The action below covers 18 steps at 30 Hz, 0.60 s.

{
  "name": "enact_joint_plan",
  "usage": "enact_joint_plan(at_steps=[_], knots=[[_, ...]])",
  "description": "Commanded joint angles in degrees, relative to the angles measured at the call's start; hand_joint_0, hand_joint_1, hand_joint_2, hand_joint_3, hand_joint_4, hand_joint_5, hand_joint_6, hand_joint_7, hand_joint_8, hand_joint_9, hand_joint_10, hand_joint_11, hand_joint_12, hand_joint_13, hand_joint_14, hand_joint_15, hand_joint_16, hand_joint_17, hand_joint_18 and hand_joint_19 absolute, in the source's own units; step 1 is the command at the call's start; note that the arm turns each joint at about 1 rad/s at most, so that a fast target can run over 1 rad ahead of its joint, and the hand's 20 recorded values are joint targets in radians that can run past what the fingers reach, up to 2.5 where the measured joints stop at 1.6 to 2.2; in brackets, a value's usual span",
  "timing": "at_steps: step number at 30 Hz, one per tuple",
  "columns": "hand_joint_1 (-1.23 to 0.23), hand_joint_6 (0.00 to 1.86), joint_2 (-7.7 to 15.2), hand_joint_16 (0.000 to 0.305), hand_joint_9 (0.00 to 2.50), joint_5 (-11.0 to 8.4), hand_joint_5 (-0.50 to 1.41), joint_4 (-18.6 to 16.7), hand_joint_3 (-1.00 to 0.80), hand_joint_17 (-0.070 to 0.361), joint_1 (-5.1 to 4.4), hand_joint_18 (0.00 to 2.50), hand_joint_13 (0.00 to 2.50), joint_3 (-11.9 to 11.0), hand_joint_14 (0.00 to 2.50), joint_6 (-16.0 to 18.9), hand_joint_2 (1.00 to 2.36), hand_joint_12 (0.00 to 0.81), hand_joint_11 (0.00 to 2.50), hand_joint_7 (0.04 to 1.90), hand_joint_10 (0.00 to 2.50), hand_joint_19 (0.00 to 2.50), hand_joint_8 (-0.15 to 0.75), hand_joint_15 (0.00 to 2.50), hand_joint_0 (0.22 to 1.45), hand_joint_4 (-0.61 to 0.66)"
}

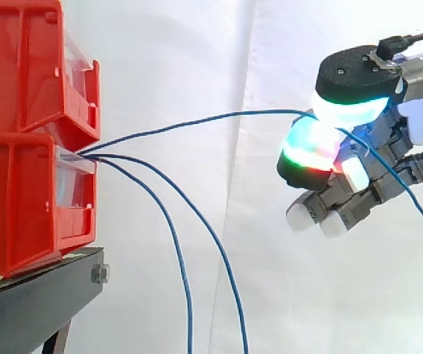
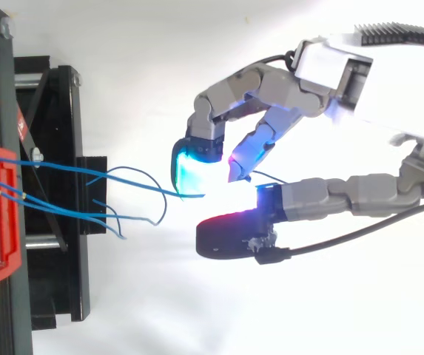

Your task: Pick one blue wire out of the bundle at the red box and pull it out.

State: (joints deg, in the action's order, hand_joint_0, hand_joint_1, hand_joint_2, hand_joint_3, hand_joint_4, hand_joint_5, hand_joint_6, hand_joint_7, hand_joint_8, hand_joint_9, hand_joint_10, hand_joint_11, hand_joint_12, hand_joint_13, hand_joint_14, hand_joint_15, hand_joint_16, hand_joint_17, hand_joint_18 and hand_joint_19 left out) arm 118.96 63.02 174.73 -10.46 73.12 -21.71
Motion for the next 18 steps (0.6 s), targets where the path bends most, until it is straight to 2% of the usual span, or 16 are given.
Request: enact_joint_plan(at_steps=[1, 18], knots=[[-0.87, 0.88, 0.05, 0.054, 0.99, 0.0, -0.05, -0.09, -0.09, 0.123, 0.0, 0.44, 0.54, 0.0, 0.01, 0.0, 1.02, 0.384, 0.47, 1.01, 0.02, 0.41, 0.27, 0.32, 0.62, 0.1], [-0.87, 0.88, 0.05, 0.055, 0.99, 0.0, -0.05, 0.0, -0.08, 0.123, 0.0, 0.44, 0.54, 0.0, 0.01, 0.0, 1.02, 0.386, 0.47, 1.01, 0.02, 0.41, 0.266, 0.31, 0.62, 0.1]])
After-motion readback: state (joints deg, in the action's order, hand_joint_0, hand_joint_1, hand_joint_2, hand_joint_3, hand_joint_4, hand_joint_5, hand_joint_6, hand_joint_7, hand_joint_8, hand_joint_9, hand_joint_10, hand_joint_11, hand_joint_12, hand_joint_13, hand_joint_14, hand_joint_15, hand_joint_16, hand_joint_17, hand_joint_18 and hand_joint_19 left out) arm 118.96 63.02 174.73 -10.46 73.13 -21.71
